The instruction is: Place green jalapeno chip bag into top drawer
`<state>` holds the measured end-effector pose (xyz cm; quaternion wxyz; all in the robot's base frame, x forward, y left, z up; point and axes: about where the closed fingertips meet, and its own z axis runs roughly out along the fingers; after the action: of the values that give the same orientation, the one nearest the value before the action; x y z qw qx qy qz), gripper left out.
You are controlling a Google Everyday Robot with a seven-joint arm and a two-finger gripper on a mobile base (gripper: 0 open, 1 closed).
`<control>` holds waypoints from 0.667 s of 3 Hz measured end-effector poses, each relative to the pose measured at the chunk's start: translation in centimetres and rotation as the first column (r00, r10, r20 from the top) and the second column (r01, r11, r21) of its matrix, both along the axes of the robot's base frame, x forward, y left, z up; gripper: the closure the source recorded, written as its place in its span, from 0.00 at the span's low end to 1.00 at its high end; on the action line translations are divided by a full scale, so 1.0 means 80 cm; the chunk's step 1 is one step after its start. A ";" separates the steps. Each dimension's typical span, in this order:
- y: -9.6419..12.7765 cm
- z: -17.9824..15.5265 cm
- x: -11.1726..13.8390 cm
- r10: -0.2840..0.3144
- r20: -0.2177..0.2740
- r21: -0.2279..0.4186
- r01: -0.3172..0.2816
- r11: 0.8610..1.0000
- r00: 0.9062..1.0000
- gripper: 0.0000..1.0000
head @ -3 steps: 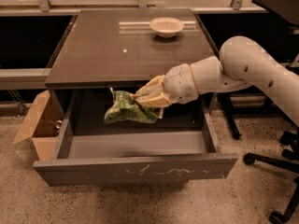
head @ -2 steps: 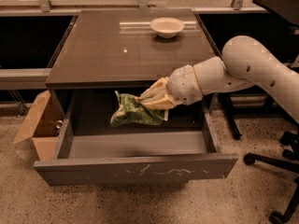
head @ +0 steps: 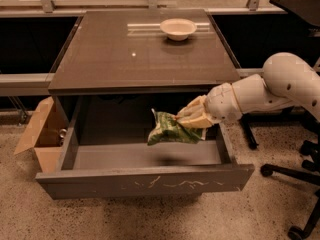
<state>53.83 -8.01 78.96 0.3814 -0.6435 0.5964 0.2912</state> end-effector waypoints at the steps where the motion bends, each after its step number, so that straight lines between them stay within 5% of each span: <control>1: -0.032 -0.040 0.008 -0.035 -0.047 -0.025 0.034 0.999 0.998 0.84; 2: -0.059 -0.072 0.019 -0.062 -0.088 -0.039 0.059 0.998 0.994 0.60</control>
Offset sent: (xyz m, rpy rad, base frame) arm 0.0267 -0.0780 -0.0866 -0.0525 0.1351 -0.1019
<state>55.38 -12.71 73.18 0.3514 -0.6184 0.6371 0.2970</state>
